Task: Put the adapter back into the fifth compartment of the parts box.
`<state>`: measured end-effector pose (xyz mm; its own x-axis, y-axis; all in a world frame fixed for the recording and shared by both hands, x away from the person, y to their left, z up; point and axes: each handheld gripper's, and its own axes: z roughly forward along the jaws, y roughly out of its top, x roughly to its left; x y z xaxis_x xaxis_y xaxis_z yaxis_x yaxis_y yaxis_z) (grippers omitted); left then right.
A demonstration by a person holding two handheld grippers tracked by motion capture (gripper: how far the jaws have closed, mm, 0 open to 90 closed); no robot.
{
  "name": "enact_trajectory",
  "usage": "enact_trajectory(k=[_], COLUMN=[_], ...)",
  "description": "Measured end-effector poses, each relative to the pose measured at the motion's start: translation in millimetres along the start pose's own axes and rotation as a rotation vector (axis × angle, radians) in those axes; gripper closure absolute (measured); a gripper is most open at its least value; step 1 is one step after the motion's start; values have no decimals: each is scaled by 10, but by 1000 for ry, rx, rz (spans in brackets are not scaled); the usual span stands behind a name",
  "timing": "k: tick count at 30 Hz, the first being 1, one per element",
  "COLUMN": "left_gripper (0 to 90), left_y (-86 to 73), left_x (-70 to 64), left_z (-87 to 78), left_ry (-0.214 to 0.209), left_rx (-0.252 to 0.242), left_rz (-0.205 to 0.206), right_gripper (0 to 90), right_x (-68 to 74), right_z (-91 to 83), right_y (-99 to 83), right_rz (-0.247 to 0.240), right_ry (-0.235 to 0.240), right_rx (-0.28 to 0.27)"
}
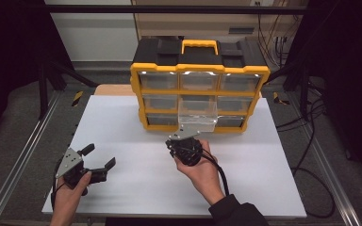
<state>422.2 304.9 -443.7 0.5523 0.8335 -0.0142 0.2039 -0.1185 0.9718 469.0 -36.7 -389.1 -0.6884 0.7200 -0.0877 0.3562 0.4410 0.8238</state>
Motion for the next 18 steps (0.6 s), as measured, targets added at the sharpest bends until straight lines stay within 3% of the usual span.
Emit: enact_trajectory(k=[18], left_gripper=[16], left_y=[-1], left_x=[2], left_z=[-6], left_ry=[-2], left_rx=[-1], left_rz=[-3], right_gripper=[764], right_x=[41], right_z=[-95], right_y=[129], right_rz=[-17], right_ry=[-10], right_rx=[-55])
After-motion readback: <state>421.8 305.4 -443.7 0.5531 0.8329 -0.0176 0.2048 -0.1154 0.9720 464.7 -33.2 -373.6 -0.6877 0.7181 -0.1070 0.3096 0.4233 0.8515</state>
